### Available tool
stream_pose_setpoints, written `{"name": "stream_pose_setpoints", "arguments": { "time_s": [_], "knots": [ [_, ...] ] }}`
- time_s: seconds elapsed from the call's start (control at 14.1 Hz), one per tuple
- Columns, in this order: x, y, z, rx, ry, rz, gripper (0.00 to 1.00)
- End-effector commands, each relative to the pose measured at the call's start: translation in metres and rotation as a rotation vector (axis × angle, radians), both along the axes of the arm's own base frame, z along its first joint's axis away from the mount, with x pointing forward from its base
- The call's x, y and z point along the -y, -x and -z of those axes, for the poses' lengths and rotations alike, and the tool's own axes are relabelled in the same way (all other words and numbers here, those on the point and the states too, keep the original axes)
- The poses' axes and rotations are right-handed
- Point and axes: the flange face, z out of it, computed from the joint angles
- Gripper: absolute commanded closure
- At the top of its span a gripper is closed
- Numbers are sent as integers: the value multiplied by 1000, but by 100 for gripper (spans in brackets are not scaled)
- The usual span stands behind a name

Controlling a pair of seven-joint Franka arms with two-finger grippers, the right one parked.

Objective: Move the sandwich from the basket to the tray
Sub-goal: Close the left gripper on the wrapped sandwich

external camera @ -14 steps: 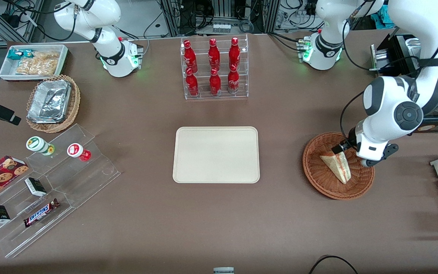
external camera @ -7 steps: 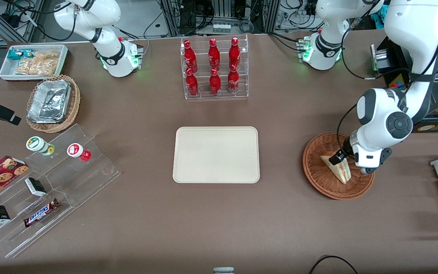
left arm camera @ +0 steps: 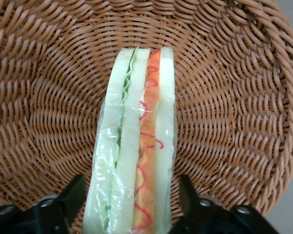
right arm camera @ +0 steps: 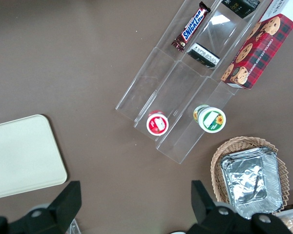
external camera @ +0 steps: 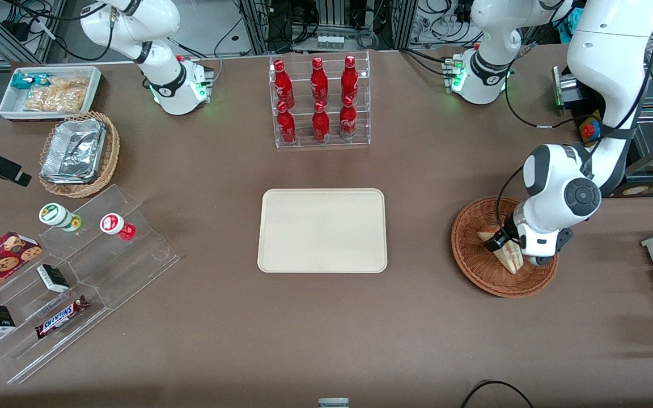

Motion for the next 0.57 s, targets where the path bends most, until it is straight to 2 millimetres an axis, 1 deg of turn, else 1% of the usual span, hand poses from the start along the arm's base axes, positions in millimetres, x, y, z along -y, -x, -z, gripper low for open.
{"name": "stream_pose_setpoints", "arguments": {
  "time_s": [0.0, 0.07, 0.14, 0.21, 0.28, 0.35, 0.42, 0.49],
  "knots": [
    [3, -6, -9, 24, 6, 16, 89],
    [3, -8, -18, 29, 5, 54, 92],
    [2, -11, -40, 25, 1, 90, 93],
    [9, -13, -60, -1, -4, 114, 93],
    [25, -17, -87, -11, -6, 133, 93],
    [58, -16, -108, -14, -7, 208, 91],
    [73, -12, -126, -9, -9, 270, 90],
    [107, -4, -136, -20, -5, 379, 90]
  ]
}}
